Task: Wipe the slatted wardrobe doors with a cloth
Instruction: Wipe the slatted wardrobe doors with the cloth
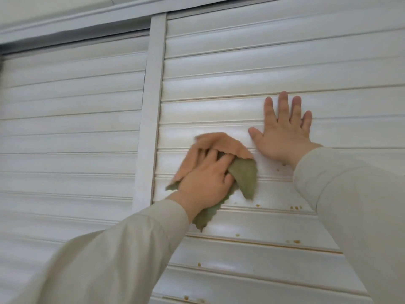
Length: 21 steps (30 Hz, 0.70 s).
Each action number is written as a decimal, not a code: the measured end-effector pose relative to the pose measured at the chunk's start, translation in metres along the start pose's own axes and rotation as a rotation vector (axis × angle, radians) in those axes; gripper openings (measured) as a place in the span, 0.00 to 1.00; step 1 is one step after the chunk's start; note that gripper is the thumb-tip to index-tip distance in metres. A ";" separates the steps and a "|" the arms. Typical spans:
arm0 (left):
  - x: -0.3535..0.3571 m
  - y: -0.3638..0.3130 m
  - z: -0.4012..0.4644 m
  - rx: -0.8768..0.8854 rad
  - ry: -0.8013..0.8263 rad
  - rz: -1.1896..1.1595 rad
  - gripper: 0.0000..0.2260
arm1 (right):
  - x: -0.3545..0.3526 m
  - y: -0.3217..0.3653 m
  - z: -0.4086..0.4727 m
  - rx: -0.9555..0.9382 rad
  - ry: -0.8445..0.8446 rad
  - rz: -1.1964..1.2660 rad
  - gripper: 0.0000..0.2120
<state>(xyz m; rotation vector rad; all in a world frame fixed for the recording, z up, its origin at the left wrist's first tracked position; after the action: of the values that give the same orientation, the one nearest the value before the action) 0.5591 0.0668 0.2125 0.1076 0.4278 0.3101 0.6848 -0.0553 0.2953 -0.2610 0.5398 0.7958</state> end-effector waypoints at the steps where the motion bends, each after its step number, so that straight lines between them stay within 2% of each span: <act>1: -0.004 -0.004 0.004 0.065 0.015 0.012 0.24 | -0.001 -0.001 -0.001 -0.008 0.002 0.018 0.38; 4: -0.022 -0.003 0.024 0.045 0.070 0.071 0.23 | -0.004 -0.005 -0.003 -0.043 0.017 0.057 0.38; 7: -0.036 0.001 0.043 -0.132 0.283 -0.135 0.25 | -0.015 -0.004 -0.003 -0.003 0.011 0.128 0.35; 10: -0.046 -0.004 0.051 -0.192 0.424 -0.229 0.31 | -0.043 0.017 -0.022 -0.012 -0.268 0.263 0.21; 12: -0.051 -0.008 0.049 -0.163 0.472 -0.317 0.29 | -0.054 0.049 -0.045 -0.178 -0.393 0.311 0.09; 14: -0.053 -0.006 0.046 -0.121 0.461 -0.374 0.18 | -0.045 0.079 -0.059 -0.281 -0.287 0.325 0.06; 18: -0.058 0.010 0.039 -0.110 0.490 -0.442 0.22 | -0.027 0.089 -0.053 -0.111 -0.001 0.582 0.07; 20: -0.071 0.024 0.037 -0.138 0.403 -0.528 0.20 | -0.021 0.095 -0.050 -0.130 0.037 0.502 0.05; 21: -0.079 0.033 0.035 -0.163 0.315 -0.546 0.20 | -0.018 0.098 -0.049 -0.153 0.017 0.438 0.08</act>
<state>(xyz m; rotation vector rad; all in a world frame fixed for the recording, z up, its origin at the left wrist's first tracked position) 0.4965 0.0715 0.2812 -0.2201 0.7209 -0.1815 0.5848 -0.0206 0.2621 -0.2946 0.5611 1.2640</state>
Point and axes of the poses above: each hand's wrist, its own z-axis towards the middle knuckle, its own x-axis out of the palm, y = z × x, the point moved 4 cm from there along z, towards the middle knuckle, and after that the axes turned 7 degrees about -z, right-handed, at the moved point
